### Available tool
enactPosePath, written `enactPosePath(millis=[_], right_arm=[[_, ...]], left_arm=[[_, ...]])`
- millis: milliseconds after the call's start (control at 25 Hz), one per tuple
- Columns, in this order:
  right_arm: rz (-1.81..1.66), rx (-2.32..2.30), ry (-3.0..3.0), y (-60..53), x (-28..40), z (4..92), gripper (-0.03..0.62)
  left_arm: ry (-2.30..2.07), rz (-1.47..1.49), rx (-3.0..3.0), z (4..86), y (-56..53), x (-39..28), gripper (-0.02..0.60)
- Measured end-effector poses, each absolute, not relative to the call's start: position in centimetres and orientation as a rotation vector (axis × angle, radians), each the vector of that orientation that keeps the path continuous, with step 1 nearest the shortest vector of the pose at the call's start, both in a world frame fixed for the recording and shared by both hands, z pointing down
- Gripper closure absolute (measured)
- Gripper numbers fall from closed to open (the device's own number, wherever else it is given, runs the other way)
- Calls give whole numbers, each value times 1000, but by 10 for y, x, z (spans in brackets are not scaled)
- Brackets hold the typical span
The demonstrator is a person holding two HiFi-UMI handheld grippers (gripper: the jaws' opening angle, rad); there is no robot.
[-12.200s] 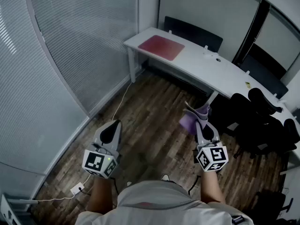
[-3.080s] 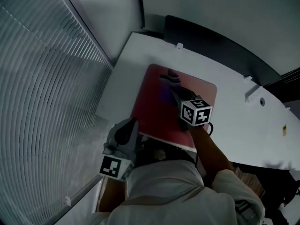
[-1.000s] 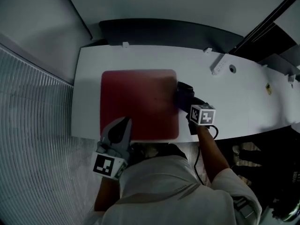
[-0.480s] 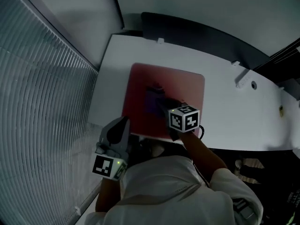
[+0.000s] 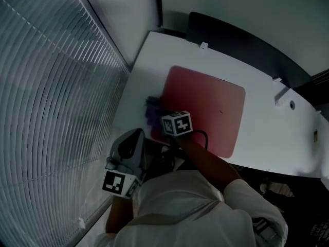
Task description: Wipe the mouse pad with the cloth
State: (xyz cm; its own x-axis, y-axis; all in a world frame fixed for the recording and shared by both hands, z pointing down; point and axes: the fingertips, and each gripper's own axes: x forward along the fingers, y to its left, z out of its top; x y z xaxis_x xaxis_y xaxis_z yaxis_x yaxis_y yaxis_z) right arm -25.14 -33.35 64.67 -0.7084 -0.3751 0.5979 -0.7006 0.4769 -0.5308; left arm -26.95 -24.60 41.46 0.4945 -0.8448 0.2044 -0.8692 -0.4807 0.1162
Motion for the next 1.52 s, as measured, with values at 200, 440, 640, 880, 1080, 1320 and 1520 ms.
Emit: enactPosePath(millis=[200, 440, 640, 880, 1080, 1320, 1520], right_arm=[[1111, 1007, -2211, -331, -206, 678, 545], [1137, 1133, -2138, -310, -124, 684, 545], [1132, 1225, -2089, -289, -52, 691, 545], [1126, 1313, -2022, -250, 42, 693, 545], [1117, 1374, -1963, -224, 112, 695, 545], [1109, 1444, -1888, -201, 178, 698, 545], [1034, 1536, -1859, -188, 216, 682, 545]], left_arm=[[-1429, 168, 2553, 421, -251, -267, 580], [-1316, 166, 2618, 416, -257, -226, 580], [-1203, 146, 2690, 416, -259, -167, 580], [-1100, 129, 2744, 403, -247, -97, 580], [-1064, 122, 2757, 404, -240, -56, 580], [-991, 125, 2784, 409, -230, -5, 580], [-949, 134, 2808, 407, -225, 16, 580]])
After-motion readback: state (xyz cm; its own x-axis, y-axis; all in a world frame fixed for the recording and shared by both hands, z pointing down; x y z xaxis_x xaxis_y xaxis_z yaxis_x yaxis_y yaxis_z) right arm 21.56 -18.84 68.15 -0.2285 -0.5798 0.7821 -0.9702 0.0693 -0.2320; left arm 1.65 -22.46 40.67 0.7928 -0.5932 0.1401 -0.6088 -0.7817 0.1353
